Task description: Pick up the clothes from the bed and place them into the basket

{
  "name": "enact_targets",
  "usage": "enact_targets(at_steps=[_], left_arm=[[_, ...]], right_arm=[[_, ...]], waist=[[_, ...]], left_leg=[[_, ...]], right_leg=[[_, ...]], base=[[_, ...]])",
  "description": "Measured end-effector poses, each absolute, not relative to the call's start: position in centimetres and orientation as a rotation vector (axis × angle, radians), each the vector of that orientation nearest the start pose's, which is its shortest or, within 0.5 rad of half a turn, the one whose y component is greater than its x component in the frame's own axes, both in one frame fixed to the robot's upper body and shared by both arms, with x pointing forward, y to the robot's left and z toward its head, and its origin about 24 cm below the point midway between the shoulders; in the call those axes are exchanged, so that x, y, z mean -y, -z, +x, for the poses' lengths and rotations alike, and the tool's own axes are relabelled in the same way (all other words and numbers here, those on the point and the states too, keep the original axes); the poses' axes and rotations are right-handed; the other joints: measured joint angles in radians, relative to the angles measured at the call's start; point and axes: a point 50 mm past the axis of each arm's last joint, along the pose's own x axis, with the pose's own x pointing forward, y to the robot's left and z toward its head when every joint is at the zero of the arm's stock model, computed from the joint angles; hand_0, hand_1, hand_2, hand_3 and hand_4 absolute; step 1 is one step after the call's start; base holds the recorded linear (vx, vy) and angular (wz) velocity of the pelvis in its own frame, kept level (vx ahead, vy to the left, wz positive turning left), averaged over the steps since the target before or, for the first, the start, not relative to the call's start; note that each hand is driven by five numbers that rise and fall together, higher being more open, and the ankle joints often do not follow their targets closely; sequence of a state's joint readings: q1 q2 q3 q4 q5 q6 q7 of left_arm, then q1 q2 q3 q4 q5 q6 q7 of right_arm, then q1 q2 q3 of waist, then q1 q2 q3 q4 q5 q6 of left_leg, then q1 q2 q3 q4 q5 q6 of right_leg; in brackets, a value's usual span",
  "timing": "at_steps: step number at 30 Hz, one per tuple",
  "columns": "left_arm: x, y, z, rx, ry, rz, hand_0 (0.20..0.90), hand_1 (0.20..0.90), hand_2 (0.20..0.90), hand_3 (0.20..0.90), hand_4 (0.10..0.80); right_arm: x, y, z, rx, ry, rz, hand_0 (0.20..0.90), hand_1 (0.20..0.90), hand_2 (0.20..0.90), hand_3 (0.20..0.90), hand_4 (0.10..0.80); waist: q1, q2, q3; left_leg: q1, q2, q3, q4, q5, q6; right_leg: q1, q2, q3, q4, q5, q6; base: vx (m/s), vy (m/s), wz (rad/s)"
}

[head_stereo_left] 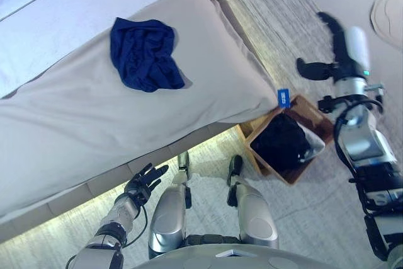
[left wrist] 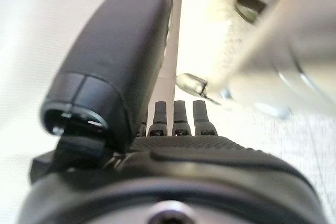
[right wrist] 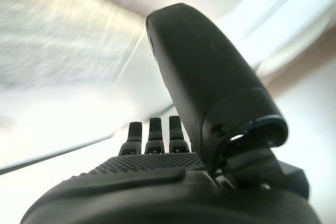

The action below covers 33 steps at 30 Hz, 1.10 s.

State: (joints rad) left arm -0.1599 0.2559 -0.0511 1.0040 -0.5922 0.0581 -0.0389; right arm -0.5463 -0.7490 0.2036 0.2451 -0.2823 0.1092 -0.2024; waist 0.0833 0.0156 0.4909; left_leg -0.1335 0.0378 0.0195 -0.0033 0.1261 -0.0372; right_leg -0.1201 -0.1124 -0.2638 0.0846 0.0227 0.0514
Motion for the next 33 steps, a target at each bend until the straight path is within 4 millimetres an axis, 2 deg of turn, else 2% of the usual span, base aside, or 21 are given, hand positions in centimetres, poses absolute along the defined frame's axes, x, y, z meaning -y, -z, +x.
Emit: enact_targets(at_steps=[5, 12, 13, 18, 21, 25, 31, 32, 33], left_arm=[[-23.6, 11.0, 20.3, -0.829, -0.201, -0.173, 0.9, 0.9, 0.9, 0.9, 0.8], [-24.8, 10.3, 20.8, -0.818, -0.163, -0.093, 0.9, 0.9, 0.9, 0.9, 0.8], [-24.8, 10.1, 20.9, -0.809, -0.157, -0.093, 0.9, 0.9, 0.9, 0.9, 0.8], [-24.9, 9.5, 21.5, -0.773, -0.149, -0.106, 0.9, 0.9, 0.9, 0.9, 0.8], [-24.5, 9.1, 22.0, -0.741, -0.146, -0.143, 0.9, 0.9, 0.9, 0.9, 0.8], [-24.4, 8.7, 22.5, -0.701, -0.142, -0.167, 0.9, 0.9, 0.9, 0.9, 0.8], [-23.8, 8.0, 23.1, -0.638, -0.118, -0.19, 0.9, 0.9, 0.9, 0.9, 0.8], [-23.6, 7.7, 23.3, -0.619, -0.105, -0.187, 0.9, 0.9, 0.9, 0.9, 0.8], [-23.5, 7.6, 23.5, -0.607, -0.096, -0.185, 0.9, 0.9, 0.9, 0.9, 0.8]], right_arm=[[24.2, -18.1, 36.5, 0.177, 0.188, -1.19, 0.9, 0.9, 0.9, 0.9, 0.8], [24.4, -19.2, 39.2, 0.057, 0.291, -1.271, 0.9, 0.9, 0.9, 0.9, 0.8], [24.5, -19.2, 39.5, 0.035, 0.313, -1.278, 0.9, 0.9, 0.9, 0.9, 0.8], [24.4, -20.4, 40.6, -0.021, 0.406, -1.208, 0.9, 0.9, 0.9, 0.9, 0.8], [25.5, -20.8, 40.7, -0.097, 0.459, -1.169, 0.9, 0.9, 0.9, 0.9, 0.8], [26.8, -19.8, 40.6, -0.242, 0.473, -1.125, 0.9, 0.9, 0.9, 0.9, 0.8], [26.7, -22.7, 41.0, -0.242, 0.502, -1.132, 0.9, 0.9, 0.9, 0.9, 0.8], [26.7, -23.2, 41.0, -0.239, 0.503, -1.145, 0.836, 0.836, 0.836, 0.826, 0.726], [26.7, -23.5, 41.0, -0.235, 0.503, -1.156, 0.413, 0.413, 0.413, 0.332, 0.232]], waist=[[0.099, -0.002, -0.001], [0.207, 0.003, 0.003], [0.224, 0.003, 0.003], [0.292, 0.003, 0.024], [0.332, 0.003, 0.025], [0.355, 0.0, 0.029], [0.354, -0.007, 0.032], [0.354, -0.007, 0.032], [0.354, -0.007, 0.032]], left_leg=[[-0.054, -0.026, -0.073, 0.059, -0.015, 0.001], [-0.178, -0.077, -0.158, 0.133, -0.02, 0.008], [-0.197, -0.084, -0.166, 0.141, -0.026, 0.001], [-0.286, -0.114, -0.208, 0.16, -0.029, 0.005], [-0.357, -0.127, -0.226, 0.185, -0.029, 0.005], [-0.421, -0.144, -0.267, 0.221, -0.026, 0.001], [-0.506, -0.143, -0.297, 0.263, -0.028, 0.002], [-0.516, -0.142, -0.301, 0.265, -0.029, 0.004], [-0.528, -0.141, -0.303, 0.275, -0.03, 0.006]], right_leg=[[0.016, -0.024, -0.075, 0.004, -0.01, 0.011], [-0.038, -0.075, -0.157, 0.046, -0.02, 0.022], [-0.054, -0.084, -0.163, 0.061, -0.024, 0.027], [-0.117, -0.113, -0.212, 0.085, -0.028, 0.026], [-0.175, -0.125, -0.223, 0.115, -0.036, 0.038], [-0.212, -0.137, -0.257, 0.148, -0.051, 0.052], [-0.284, -0.134, -0.271, 0.197, -0.071, 0.05], [-0.296, -0.133, -0.272, 0.204, -0.077, 0.044], [-0.308, -0.133, -0.272, 0.216, -0.08, 0.046]], base=[[0.004, 0.098, 0.5], [0.018, 0.091, 0.41], [-0.012, 0.084, 0.39], [-0.001, 0.058, 0.3], [0.004, 0.031, 0.24], [0.009, -0.007, 0.3], [-0.004, -0.023, 0.09], [-0.017, -0.032, 0.01], [-0.023, -0.043, -0.01]])
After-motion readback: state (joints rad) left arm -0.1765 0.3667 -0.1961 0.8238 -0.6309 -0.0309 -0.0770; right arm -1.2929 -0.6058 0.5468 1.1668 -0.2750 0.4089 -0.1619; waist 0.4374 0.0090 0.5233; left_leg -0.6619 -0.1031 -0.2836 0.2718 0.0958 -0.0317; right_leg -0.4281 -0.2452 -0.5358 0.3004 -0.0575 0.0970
